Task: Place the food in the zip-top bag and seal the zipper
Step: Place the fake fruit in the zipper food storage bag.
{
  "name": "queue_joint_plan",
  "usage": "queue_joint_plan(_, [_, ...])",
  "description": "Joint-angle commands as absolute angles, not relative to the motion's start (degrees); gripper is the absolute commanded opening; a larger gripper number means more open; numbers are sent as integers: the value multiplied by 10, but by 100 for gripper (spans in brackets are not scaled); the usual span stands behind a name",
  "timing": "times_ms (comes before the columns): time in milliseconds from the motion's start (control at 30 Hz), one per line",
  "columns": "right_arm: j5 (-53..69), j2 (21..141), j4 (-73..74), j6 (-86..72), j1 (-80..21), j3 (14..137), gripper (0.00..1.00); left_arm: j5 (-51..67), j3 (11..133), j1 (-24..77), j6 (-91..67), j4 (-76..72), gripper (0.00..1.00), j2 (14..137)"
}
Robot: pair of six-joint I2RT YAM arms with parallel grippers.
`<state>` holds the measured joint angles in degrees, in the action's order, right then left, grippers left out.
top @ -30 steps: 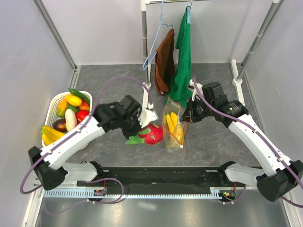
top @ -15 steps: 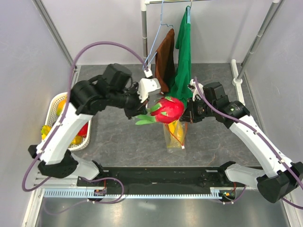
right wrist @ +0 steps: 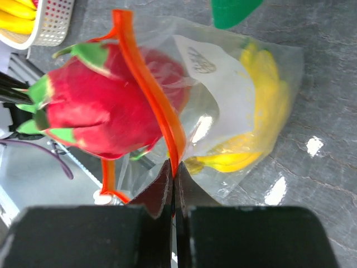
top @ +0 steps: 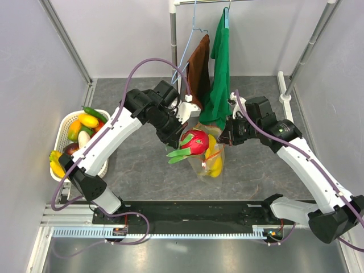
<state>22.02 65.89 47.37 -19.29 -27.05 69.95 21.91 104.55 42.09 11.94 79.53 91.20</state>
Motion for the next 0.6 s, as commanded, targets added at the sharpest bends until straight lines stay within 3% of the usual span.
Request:
queue_joint_plan(0, [269, 648, 437, -206, -272, 722, 0, 286, 1075, 424, 58, 875, 2, 918])
queue_joint_plan(300, [311, 658, 410, -214, -286, 704, 0, 343, 1195, 423, -39, 854, 2, 988])
queue_joint_plan(567, [306, 657, 406, -214, -289, 703, 0, 364, 1221, 402, -119, 817, 2, 1049])
